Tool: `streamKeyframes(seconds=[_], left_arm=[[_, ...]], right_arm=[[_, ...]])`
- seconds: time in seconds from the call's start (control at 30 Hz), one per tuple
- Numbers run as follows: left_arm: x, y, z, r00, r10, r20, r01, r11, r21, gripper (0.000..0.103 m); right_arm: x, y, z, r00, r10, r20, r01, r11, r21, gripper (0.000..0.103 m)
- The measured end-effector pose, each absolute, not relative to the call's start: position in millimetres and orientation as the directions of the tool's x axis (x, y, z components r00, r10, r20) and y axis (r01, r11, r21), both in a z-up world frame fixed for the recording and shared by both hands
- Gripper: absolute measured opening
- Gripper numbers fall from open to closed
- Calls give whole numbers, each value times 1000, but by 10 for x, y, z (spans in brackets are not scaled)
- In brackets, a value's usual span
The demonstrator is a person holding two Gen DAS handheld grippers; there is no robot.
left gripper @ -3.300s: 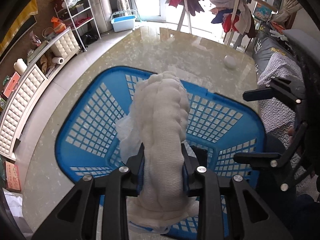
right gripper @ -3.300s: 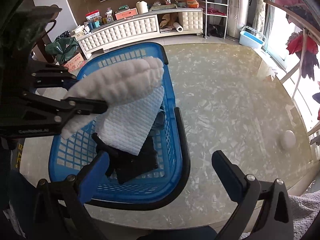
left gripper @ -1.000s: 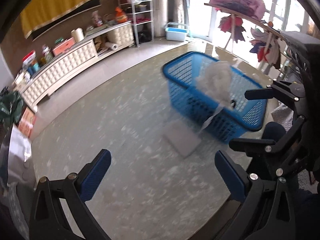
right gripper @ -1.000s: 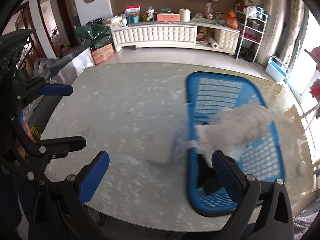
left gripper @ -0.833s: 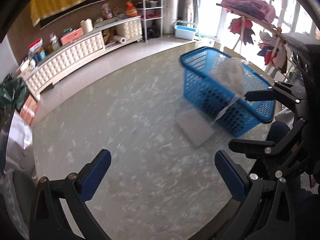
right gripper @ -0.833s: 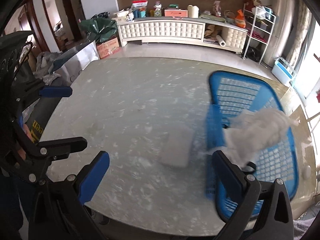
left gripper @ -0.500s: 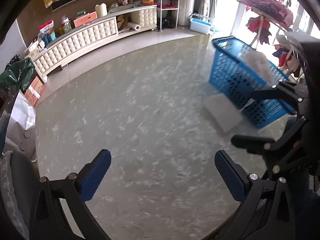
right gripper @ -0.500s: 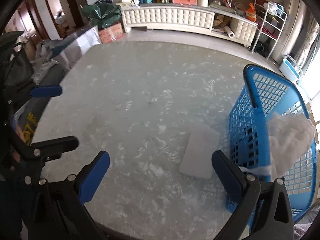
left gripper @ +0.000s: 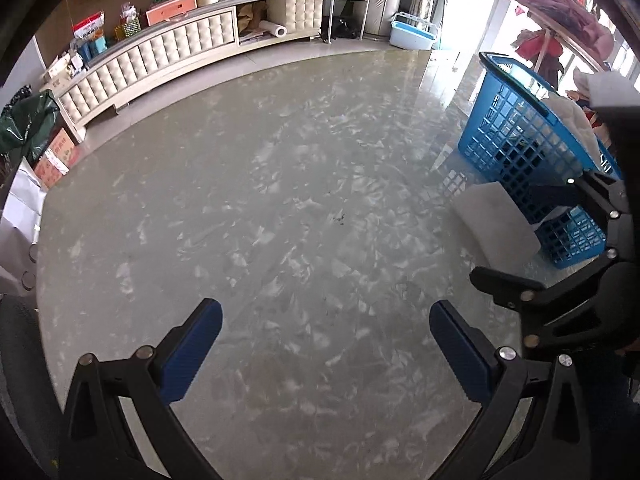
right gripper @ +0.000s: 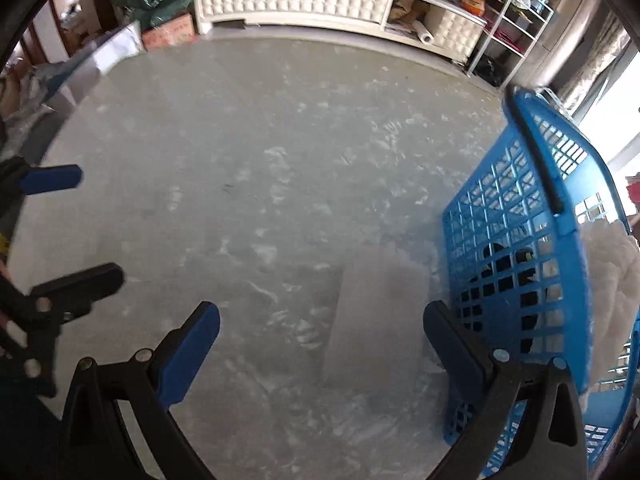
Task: Organize soft objects
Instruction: 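Grasp the white foam block with the right tool and lift it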
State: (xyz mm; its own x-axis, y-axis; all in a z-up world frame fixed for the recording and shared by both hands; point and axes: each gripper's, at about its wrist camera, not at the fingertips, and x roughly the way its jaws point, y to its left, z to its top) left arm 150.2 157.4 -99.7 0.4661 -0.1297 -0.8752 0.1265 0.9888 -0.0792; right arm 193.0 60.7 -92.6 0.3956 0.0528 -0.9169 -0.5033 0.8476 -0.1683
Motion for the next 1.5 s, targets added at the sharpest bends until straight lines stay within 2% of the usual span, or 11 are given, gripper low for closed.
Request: streamKeyframes(seconds=[0.1, 0.37, 0.47, 0.53, 0.7, 0.77, 0.8, 0.9, 1.03, 1.5], left_arm=[[1603, 1569, -1076, 450, -131, -883, 137, 988, -77, 103], [1828, 1527, -1283, 413, -138, -900, 165, 983, -75, 103], [1870, 1507, -1353, 408, -142, -902, 176, 981, -75, 103], [1888, 1498, -1388, 403, -142, -904, 179, 981, -74, 103], [1932, 1452, -1419, 397, -154, -905, 184, 979, -86, 103], [1894, 1373, -1398, 402, -154, -903, 193, 978, -81, 103], [1879, 1346, -1372, 405, -159, -900, 197, 977, -84, 103], [1840, 1307, -1256, 413, -192, -890, 205, 972, -114, 103], [1763, 1276, -1077, 446, -167, -879, 204, 976, -82, 103], [1454, 1120, -253, 546, -182, -818, 193, 977, -89, 103]], right_arm=[[2033, 587, -1061, 376, 17, -926, -474, 863, -176, 103], [2196, 596, -1321, 320, -22, -947, -450, 876, -172, 93], [2224, 561, -1353, 320, -17, -947, -437, 884, -163, 81], [2248, 514, -1308, 341, -18, -940, -428, 887, -172, 60], [2343, 351, -1255, 333, 28, -942, -423, 898, -123, 48], [2359, 302, -1200, 334, 60, -941, -411, 908, -88, 39], [2344, 288, -1150, 338, 73, -938, -413, 907, -78, 24], [2316, 278, -1023, 343, 109, -933, -427, 903, -51, 17], [2239, 214, -855, 353, 146, -924, -451, 892, -31, 14], [1776, 95, -64, 448, 287, -847, -550, 835, -8, 12]])
